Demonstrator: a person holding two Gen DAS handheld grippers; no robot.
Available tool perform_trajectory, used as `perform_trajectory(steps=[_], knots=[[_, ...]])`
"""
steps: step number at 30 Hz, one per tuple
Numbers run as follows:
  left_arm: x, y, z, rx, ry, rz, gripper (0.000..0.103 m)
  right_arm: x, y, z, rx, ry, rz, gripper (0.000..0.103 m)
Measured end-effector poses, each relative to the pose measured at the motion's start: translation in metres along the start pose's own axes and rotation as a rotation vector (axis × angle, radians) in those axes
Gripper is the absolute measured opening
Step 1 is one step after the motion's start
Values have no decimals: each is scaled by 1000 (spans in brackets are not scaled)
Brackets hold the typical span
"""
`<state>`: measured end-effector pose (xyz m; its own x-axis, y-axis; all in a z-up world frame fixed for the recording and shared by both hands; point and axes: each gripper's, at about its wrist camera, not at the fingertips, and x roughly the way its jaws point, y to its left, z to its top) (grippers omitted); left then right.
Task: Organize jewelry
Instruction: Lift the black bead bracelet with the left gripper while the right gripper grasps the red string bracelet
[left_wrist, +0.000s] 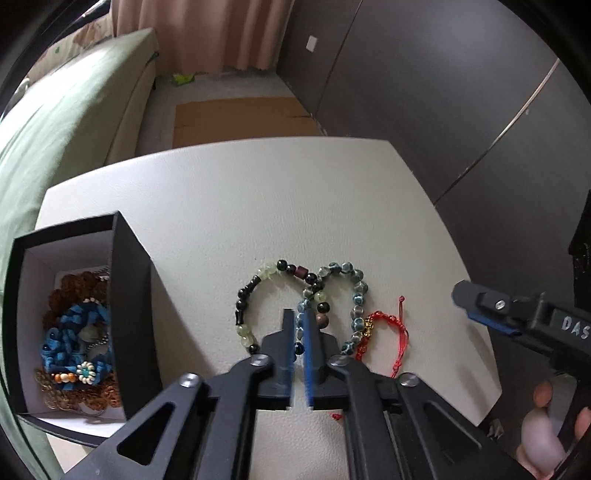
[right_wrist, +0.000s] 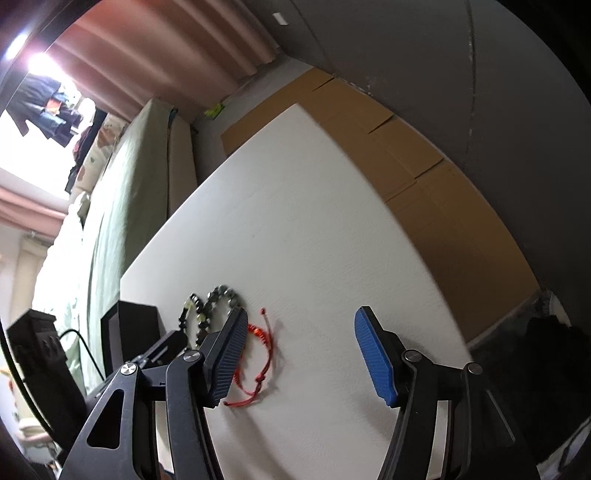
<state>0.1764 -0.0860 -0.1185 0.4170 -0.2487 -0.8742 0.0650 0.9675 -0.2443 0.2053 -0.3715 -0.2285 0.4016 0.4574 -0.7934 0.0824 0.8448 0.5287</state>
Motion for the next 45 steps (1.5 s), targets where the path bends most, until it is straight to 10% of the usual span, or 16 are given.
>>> perform_trajectory(steps=[2,9,14,19,45], knots=[[1,-2,-1,9,-11,9,45,-1,-4,2,13,-3,3,62],[10,-19,2,52,-37,71,48,-9,-4,4,8,-18,34,62],[23,-37,-4,138,-40,151,39,-9,-7,4,13,-12,16,62],[26,-34,-8,139,-44,191,10,-13,-2,4,-11,-23,24,62],[-84,42,-5,-120,-238,30,10,39,57,-21,-301,61,-133,44]])
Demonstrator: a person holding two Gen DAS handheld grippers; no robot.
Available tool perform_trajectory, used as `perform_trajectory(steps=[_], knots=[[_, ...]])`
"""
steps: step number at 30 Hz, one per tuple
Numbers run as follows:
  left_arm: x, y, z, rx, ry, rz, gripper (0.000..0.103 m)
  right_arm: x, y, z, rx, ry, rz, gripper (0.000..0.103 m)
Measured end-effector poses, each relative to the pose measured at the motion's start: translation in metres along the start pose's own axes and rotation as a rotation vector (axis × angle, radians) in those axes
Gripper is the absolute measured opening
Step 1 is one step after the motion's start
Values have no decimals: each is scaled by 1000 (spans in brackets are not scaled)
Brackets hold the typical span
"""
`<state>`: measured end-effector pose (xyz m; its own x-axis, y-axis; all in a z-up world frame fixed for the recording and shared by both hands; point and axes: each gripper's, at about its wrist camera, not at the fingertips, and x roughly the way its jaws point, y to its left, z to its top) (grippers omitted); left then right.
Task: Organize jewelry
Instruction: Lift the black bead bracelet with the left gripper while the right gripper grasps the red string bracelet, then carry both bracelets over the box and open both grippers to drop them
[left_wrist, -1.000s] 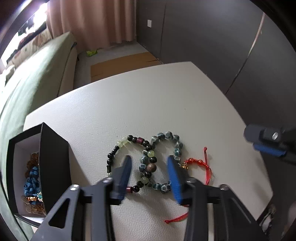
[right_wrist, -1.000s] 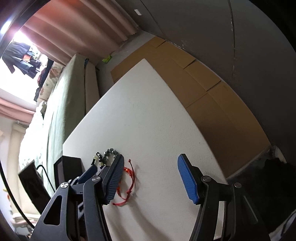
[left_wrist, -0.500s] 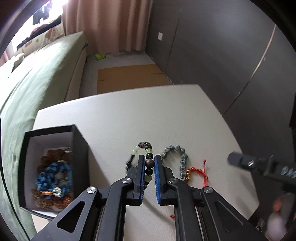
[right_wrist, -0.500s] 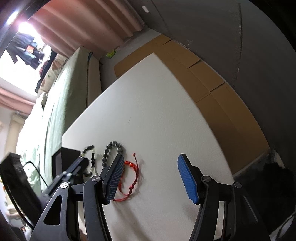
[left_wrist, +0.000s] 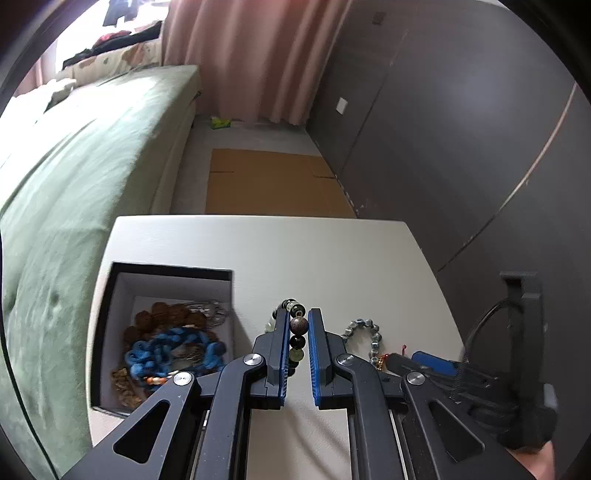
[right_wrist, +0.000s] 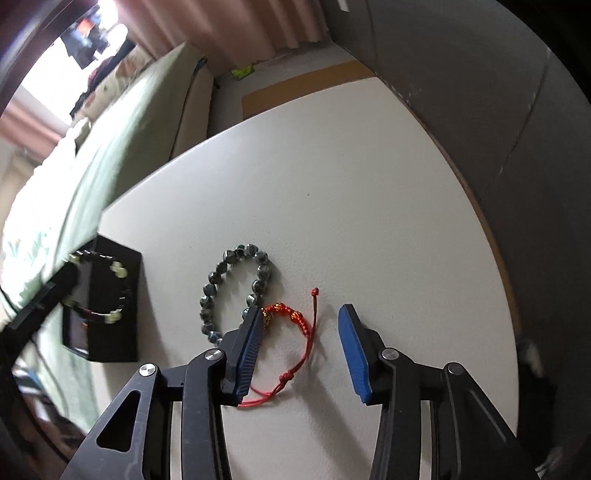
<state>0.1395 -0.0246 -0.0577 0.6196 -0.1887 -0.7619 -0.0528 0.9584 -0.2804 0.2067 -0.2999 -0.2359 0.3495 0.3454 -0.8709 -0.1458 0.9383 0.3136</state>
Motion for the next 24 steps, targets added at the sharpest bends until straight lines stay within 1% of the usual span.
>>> perform_trajectory(steps=[3,5,6,7,10,11,14,16,19,24], knots=[[-8,7,0,-9,-8,-3,10,-1,12,-6,-77,-8,-79,38],[-15,11,-2,-11,-13,-5,10,-2,17,-7,-110,-7,-102,35],[-17,12,-2,-14,-16,-5,10,-3,18,-9,-116,-6,-104,30],[-20,13,-3,-17,-19,-6,10,-4,18,-9,-119,-4,-107,21],[-27,15,-4,-21,-29,-8,10,-7,17,-13,-140,-5,-131,8],[-30,16,-4,-22,-32,-10,10,-8,17,-15,-151,-3,-135,6],[-38,18,-5,-28,-45,-16,10,-14,16,-18,-147,-8,-110,5],[-45,21,-6,-36,-56,-22,10,-24,14,-22,-125,-30,-83,5],[-58,27,-6,-51,-81,-29,10,-43,12,-27,-85,-74,-11,5],[-76,37,-6,-72,-118,-27,10,-71,17,-34,-53,-149,96,5]])
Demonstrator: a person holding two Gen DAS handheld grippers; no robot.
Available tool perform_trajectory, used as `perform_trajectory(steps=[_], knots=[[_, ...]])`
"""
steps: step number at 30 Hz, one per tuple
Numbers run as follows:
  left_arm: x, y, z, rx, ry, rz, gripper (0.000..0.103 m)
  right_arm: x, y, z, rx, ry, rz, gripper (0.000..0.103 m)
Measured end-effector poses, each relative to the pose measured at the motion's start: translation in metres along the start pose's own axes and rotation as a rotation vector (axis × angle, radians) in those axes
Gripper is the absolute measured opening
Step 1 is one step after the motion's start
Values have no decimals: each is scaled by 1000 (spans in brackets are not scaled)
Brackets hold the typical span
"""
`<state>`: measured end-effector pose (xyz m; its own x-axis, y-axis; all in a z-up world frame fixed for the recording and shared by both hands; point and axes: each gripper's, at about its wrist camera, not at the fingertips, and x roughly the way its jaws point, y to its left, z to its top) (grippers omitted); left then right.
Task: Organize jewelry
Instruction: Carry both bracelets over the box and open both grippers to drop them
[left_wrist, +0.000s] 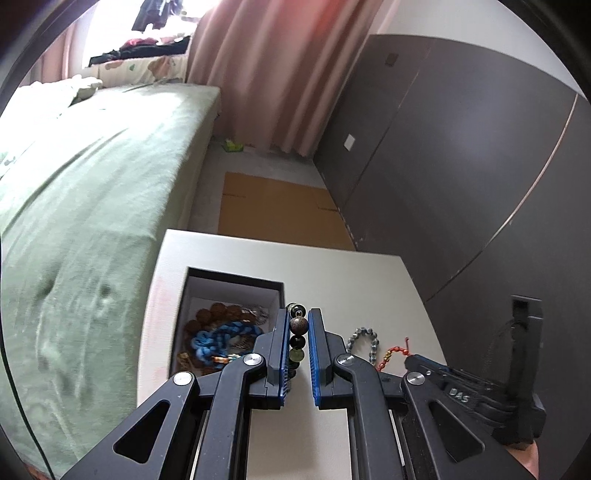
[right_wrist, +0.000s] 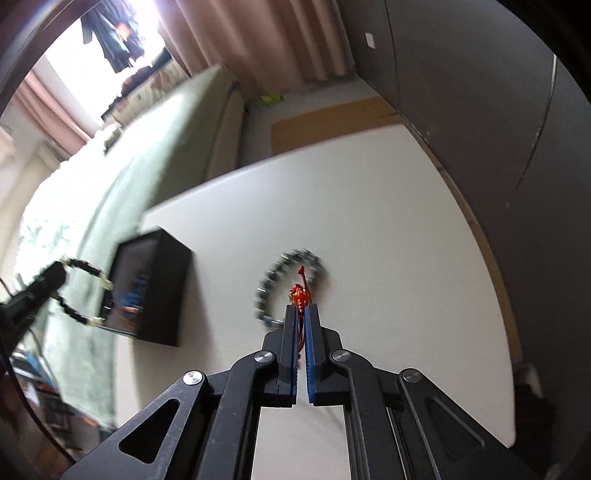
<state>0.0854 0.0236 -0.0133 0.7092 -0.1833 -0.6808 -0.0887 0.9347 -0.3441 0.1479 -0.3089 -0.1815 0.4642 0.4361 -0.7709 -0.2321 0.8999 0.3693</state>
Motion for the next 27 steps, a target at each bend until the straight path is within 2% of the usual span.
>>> perform_trajectory(steps=[5,16,22,27], knots=[[-7,13,3,-26,-12,10,10,-17,18,0,0,-66,103,5],[-20,39,11,-78,-39,19,10,-16,73,17,-4,-163,311,5],[-19,51,17,-116,-43,12,10,-3,103,25,-5,-206,369,5],[-15,57,24,-129,-41,8,10,16,119,28,-4,-178,403,5]])
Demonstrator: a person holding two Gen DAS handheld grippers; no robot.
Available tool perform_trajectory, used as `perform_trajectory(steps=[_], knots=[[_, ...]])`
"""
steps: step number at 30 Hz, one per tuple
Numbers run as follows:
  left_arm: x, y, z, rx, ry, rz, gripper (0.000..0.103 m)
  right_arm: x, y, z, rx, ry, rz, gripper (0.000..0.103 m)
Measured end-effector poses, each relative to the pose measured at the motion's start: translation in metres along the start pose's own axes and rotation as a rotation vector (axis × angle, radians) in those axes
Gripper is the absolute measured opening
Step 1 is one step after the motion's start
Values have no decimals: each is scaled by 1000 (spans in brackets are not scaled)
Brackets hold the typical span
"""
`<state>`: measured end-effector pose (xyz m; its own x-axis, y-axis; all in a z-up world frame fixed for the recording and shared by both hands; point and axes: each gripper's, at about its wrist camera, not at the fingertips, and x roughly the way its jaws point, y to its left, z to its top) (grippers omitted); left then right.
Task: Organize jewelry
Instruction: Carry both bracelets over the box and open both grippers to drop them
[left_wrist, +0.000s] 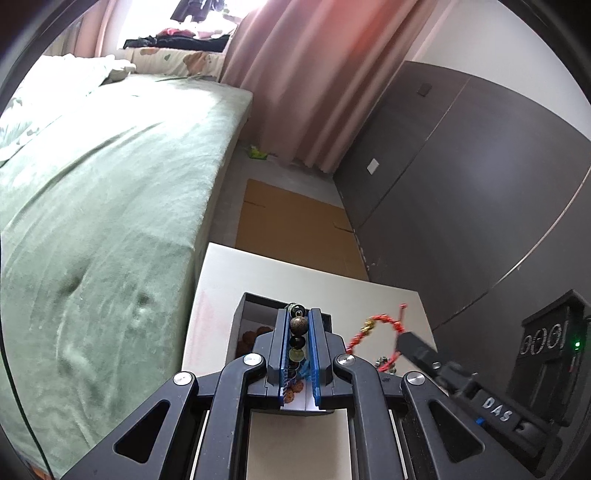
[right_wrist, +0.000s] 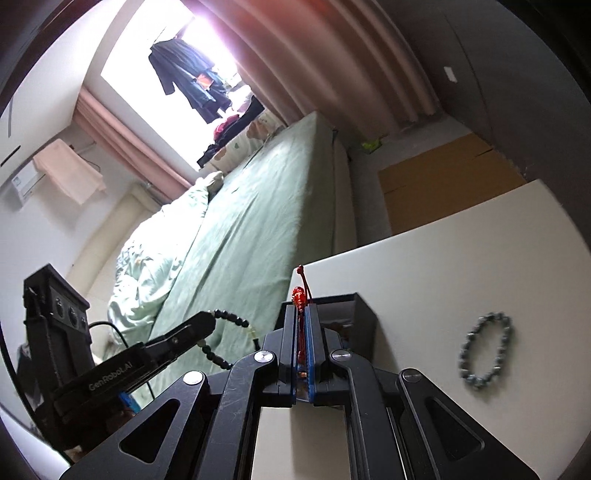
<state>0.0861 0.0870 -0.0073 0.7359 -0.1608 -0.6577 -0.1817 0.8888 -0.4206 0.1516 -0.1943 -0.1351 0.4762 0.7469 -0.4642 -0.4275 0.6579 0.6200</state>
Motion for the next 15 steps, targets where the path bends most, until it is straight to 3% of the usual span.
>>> perform_trajectory(steps=[5,7,8,10,15], knots=[[8,6,6,-14,9,-1,10,22,-2,1,28,30,45,5],[13,8,7,-23,21,-6,10,33,-4,2,36,56,25,8],[16,8,8,-24,27,-7,10,36,-7,2,42,69,12,13],[22,6,7,-19,43,-9,10,43,-16,3,71,94,-19,49],[36,-1,4,4,82,-16,10,27,-32,6,94,42,-63,53]])
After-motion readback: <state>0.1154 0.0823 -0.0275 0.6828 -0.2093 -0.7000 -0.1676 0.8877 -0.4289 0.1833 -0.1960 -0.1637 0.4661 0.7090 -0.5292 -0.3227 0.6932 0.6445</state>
